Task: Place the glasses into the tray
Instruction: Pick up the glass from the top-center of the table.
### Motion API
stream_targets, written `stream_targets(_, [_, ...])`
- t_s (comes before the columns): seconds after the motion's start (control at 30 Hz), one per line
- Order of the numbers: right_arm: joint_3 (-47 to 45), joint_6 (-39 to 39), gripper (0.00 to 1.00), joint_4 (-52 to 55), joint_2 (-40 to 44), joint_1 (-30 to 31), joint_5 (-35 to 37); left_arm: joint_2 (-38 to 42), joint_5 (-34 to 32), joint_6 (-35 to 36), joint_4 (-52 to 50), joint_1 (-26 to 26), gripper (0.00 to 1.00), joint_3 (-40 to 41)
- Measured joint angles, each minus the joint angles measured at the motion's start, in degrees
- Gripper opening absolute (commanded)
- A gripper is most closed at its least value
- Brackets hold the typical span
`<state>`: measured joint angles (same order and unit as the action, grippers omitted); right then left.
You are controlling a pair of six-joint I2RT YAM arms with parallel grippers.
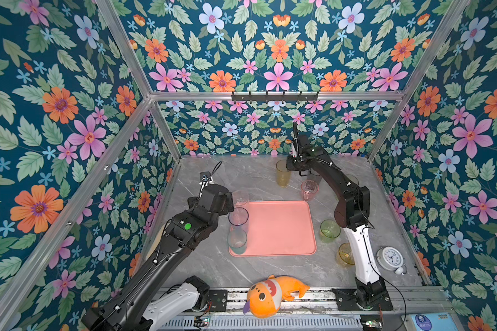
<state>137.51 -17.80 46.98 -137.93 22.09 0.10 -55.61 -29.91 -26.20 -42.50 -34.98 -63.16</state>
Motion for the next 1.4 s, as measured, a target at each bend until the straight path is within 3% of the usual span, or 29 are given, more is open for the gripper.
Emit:
stream_targets(0.57, [2.5,1.9,0.07,2.9,-2.2,0.0,-0.8,-0.6,0.1,0.0,0.1,0.0,0.99,1.7])
stream_targets(0.93, [2.5,4.9,0.02,5.3,0.5,0.0,-0.7,-0.8,0.2,-0.5,0.1,0.0,0.99,2.6])
stream_targets(1.4, [4.7,4.5,0.03,20.5,10.0,5.5,0.6,-1.2,1.4,-0.9,0.3,0.0,0.99,1.4])
